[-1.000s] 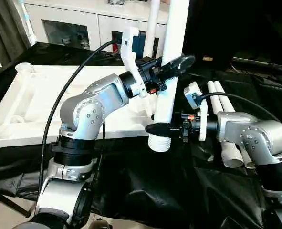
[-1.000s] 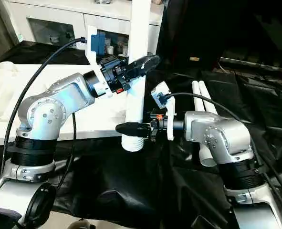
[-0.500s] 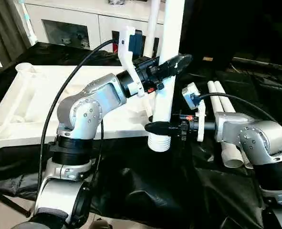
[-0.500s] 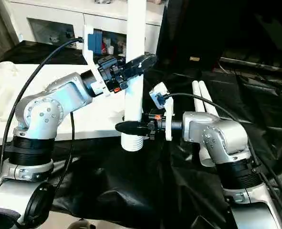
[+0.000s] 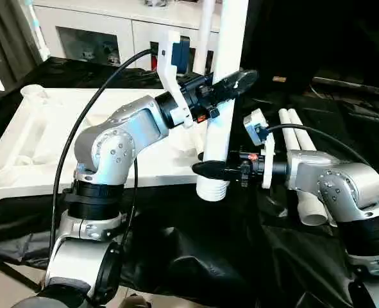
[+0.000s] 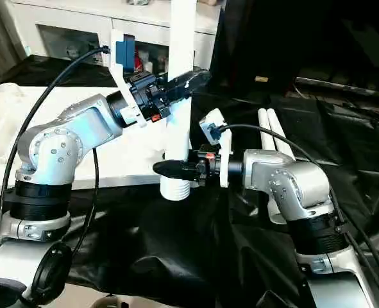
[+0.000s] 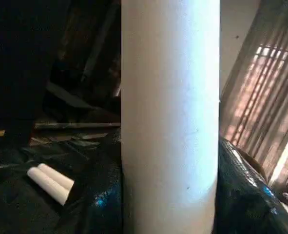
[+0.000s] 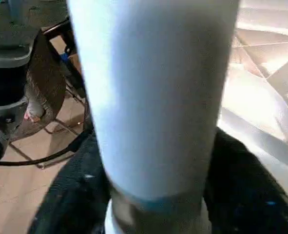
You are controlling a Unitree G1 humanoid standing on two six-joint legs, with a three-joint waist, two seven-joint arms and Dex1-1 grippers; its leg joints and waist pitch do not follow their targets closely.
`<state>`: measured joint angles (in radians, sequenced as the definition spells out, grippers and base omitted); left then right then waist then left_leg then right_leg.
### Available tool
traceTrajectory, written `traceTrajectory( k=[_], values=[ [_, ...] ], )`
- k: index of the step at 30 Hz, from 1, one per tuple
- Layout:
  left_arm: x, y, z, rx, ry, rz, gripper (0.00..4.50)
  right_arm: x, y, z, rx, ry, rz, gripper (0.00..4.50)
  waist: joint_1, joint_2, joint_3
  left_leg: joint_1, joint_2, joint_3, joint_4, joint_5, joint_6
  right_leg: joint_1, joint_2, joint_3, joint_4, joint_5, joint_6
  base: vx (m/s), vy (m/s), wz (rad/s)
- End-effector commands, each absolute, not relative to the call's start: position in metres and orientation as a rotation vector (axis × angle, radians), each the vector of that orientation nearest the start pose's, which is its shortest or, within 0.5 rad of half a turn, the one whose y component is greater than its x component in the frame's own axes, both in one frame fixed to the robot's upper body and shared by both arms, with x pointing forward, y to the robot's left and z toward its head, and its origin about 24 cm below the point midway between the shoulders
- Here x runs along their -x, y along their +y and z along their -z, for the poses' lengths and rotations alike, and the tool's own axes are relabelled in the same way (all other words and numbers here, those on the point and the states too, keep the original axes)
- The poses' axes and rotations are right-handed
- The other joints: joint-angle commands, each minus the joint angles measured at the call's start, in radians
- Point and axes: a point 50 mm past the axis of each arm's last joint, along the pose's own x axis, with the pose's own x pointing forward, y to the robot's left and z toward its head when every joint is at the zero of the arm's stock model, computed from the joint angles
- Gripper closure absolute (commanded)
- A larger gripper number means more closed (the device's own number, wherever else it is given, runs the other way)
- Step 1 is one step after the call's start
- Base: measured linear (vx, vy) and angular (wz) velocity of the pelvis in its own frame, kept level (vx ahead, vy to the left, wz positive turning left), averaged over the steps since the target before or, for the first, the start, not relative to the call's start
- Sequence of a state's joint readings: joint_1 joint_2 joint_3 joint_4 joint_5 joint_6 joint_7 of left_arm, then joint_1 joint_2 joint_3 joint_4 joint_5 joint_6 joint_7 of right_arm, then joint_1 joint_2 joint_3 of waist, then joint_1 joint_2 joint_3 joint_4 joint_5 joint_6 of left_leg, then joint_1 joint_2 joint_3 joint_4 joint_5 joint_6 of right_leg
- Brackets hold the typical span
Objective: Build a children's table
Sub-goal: Insert table leg to table base
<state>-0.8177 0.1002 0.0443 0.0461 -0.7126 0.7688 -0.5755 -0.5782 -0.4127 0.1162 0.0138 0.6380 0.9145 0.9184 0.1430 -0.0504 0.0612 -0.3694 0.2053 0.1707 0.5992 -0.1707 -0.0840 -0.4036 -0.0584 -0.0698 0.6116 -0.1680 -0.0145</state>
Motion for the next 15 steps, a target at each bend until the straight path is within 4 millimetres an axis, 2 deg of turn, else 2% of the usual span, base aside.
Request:
traceTrajectory(
  k=[1, 8, 15],
  values=[
    [-0.3178, 0.0488, -0.2305, 0.407, -0.056, 1.216, 2.7, -0.3038, -0.123, -0.1454, -0.222, 0.367, -1.2, 1.69, -0.001, 0.012, -0.073, 0.012, 0.022, -0.008, -0.068, -0.203, -0.039, 0.056, -0.074, 0.043, -0.076, -0.264, -0.13, 0.0, 0.0, 0.0],
    [-0.3175, 0.0493, -0.2301, 0.405, -0.055, 1.221, 2.7, -0.3027, -0.1221, -0.1459, -0.233, 0.366, -1.213, 1.69, -0.001, 0.011, -0.073, 0.013, 0.022, -0.008, -0.069, -0.208, -0.038, 0.054, -0.075, 0.043, -0.079, -0.286, -0.121, 0.0, 0.0, 0.0],
    [-0.3165, 0.0491, -0.2296, 0.404, -0.053, 1.229, 2.7, -0.3016, -0.1212, -0.1477, -0.244, 0.361, -1.229, 1.69, -0.001, 0.01, -0.073, 0.012, 0.022, -0.008, -0.068, -0.2, -0.037, 0.055, -0.074, 0.043, -0.077, -0.268, -0.126, 0.0, 0.0, 0.0]
  ],
)
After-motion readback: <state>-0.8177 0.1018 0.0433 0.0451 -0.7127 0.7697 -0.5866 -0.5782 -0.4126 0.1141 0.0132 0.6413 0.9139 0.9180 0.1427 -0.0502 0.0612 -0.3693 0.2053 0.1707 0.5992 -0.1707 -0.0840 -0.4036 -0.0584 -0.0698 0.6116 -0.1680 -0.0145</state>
